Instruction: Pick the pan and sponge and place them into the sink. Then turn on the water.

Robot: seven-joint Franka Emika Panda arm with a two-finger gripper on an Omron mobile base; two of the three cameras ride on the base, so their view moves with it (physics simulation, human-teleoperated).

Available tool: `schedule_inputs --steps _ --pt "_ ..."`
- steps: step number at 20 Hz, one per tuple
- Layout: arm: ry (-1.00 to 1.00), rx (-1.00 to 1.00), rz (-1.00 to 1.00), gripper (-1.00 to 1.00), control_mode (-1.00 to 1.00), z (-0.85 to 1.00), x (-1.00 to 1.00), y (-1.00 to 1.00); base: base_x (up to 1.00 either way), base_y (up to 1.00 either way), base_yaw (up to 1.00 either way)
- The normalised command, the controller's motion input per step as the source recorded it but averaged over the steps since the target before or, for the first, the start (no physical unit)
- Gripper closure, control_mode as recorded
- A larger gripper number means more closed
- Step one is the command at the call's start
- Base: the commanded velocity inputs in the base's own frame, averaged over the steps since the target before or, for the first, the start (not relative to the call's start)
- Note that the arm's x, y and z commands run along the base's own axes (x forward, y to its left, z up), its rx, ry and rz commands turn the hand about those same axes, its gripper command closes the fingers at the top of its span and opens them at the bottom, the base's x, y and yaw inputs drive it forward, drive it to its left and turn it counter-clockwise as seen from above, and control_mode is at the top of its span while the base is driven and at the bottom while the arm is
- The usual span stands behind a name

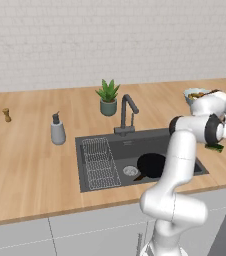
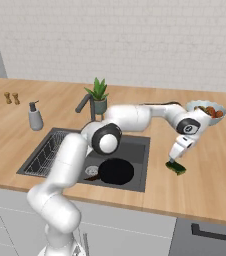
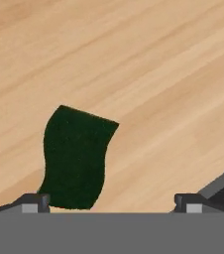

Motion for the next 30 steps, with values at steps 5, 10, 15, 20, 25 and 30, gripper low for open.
schedule_inputs --steps 5,10,15,20,25,30 --pt "0.0 -0.18 -0.21 -1.0 -1.0 -0.67 0.01 0.24 0.0 0.0 0.0" --pt "-0.02 -0.18 -0.16 -1.0 -1.0 -0.49 0.16 0.04 0.0 0.0 0.0" --pt "-0.04 -0.17 -0.08 -1.0 -1.0 -0.34 0.05 0.0 0.0 0.0 0.0" --pt "-0.08 -0.11 -0.01 -1.0 -1.0 -0.13 0.0 0.0 0.0 0.0 0.0" --pt "-0.01 -0.03 0.0 -1.0 -1.0 0.01 -0.09 0.0 0.0 0.0 0.0" --pt "0.12 0.0 0.0 -1.0 -1.0 0.14 0.0 0.0 0.0 0.0 0.0"
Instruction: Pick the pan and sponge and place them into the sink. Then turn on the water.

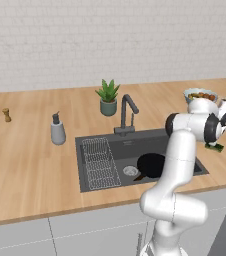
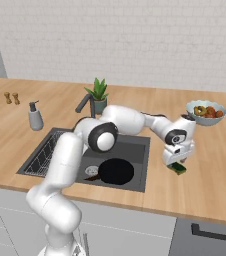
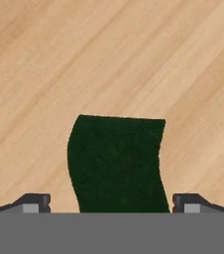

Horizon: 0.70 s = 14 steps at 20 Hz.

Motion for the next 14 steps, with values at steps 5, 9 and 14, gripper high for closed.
schedule_inputs --steps 5,9,14 --pt "0.22 0.0 0.0 -1.0 -1.0 -0.11 0.1 0.0 0.0 0.0 0.0" --pt "0.14 0.0 0.0 -1.0 -1.0 -0.17 0.04 -0.04 0.0 0.0 0.0" --pt "0.0 0.0 0.0 -1.0 -1.0 -0.03 -0.02 -0.27 0.0 0.0 0.0"
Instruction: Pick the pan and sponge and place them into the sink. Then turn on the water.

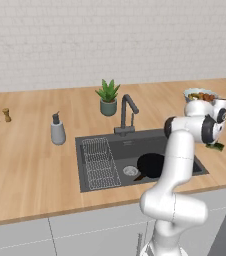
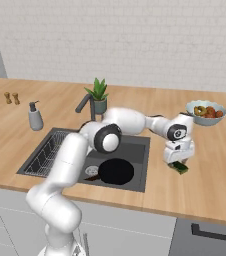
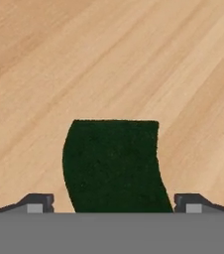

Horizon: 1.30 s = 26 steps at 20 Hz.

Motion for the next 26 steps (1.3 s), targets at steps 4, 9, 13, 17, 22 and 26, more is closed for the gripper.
schedule_inputs --steps 4,9,13,17,22,26 --pt "-0.11 0.0 0.0 -1.0 -1.0 -0.25 -0.74 -0.02 0.0 0.0 0.0" --pt "-0.12 0.0 0.0 -1.0 -1.0 -0.44 -0.82 0.32 0.0 0.0 0.0" --pt "-0.14 0.0 0.0 1.0 -1.0 -0.47 -0.4 0.66 0.0 0.0 0.0" --pt "-0.12 0.0 0.0 1.0 -1.0 -0.14 -0.01 0.71 0.0 0.0 0.0" --pt "-0.03 0.0 0.0 1.0 -1.0 0.58 -0.23 0.81 0.0 0.0 0.0" --pt "0.02 0.0 0.05 1.0 -1.0 0.23 -0.23 1.0 0.0 0.0 0.0"
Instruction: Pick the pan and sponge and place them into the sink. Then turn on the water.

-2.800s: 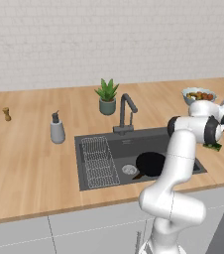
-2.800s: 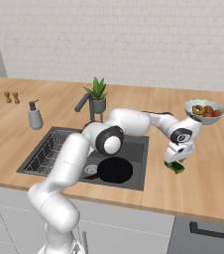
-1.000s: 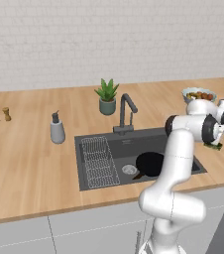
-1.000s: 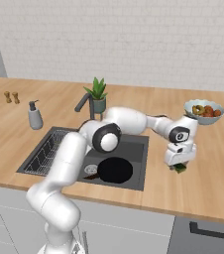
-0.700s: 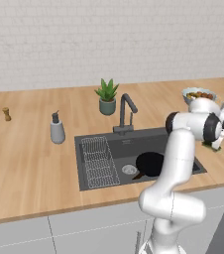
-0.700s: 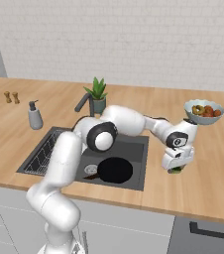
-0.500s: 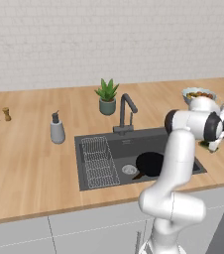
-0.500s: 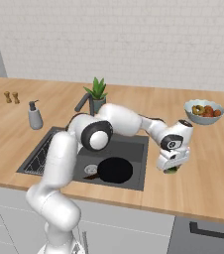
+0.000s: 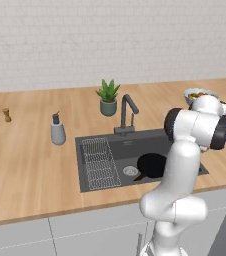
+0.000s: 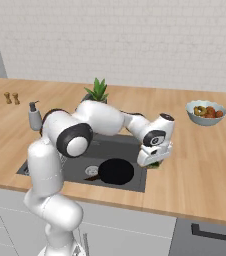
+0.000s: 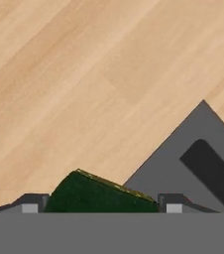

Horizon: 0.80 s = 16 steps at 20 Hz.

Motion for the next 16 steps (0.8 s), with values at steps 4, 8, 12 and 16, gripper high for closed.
schedule_inputs --steps 4,8,12,16 --pt "0.14 0.0 0.18 1.0 -1.0 -0.01 0.0 1.0 0.0 0.0 0.0" --pt "0.09 0.0 0.21 1.0 -1.0 -0.01 0.26 1.0 0.0 0.0 0.0" --pt "0.08 0.09 0.13 1.0 -1.0 -0.31 0.62 0.38 0.0 0.0 0.0" --pt "0.17 0.08 0.08 1.0 -1.0 -0.97 0.88 0.09 0.0 0.0 0.0"
